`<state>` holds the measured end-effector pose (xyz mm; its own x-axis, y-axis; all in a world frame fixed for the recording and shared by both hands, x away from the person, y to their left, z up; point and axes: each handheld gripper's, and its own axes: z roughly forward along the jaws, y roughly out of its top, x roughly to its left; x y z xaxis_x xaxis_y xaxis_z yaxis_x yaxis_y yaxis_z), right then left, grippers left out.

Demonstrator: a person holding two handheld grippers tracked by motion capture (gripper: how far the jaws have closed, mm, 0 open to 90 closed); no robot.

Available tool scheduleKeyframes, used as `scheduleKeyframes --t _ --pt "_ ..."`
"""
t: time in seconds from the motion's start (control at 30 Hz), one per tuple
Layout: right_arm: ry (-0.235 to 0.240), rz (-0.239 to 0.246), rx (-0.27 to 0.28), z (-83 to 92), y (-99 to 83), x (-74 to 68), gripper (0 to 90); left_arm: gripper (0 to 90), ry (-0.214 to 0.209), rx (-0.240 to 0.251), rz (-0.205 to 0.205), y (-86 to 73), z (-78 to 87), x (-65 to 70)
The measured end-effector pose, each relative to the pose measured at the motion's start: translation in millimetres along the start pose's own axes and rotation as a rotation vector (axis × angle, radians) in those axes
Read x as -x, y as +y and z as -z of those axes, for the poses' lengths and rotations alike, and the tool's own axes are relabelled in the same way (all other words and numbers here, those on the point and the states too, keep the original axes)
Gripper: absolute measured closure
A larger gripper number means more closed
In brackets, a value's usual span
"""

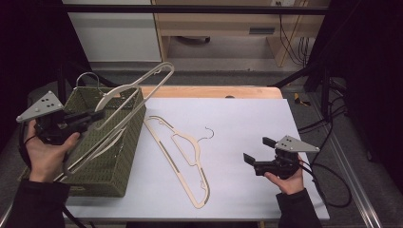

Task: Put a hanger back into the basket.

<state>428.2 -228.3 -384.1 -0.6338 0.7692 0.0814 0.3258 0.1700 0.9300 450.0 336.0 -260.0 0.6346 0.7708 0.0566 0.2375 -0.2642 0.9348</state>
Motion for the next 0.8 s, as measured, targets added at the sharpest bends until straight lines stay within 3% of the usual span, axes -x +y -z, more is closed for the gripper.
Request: scheduleKeyframes --t 0.17,0.3,0.43,0.6,0.7,0.8 --pt "0.002 -0.003 0.004 0.8 0.3 0.2 7.9 86.1 0.058 -0.037 0.003 -16.8 1.3 -25.9" --pt "0.003 0.002 -0.003 -0.9 -0.3 0.0 7.9 86.0 0.073 -0.049 0.036 -32.9 1.5 -43.3" --pt "0.004 0.003 -0.005 -1.7 -0.7 -0.4 7.8 85.9 0.105 -0.072 0.043 -45.0 3.9 -56.1" --pt "0.005 0.002 -0.005 -1.7 -0.7 -0.4 7.8 85.9 0.155 -0.110 0.007 -58.1 5.5 -66.8" --pt "0.007 0.002 -0.008 -2.3 -0.8 -0.5 7.8 86.0 0.174 -0.162 -0.023 -65.9 3.6 -70.8" --pt "0.008 0.002 -0.007 -2.8 -1.0 -0.6 7.9 86.0 0.171 -0.160 -0.036 -73.3 3.3 -74.0"
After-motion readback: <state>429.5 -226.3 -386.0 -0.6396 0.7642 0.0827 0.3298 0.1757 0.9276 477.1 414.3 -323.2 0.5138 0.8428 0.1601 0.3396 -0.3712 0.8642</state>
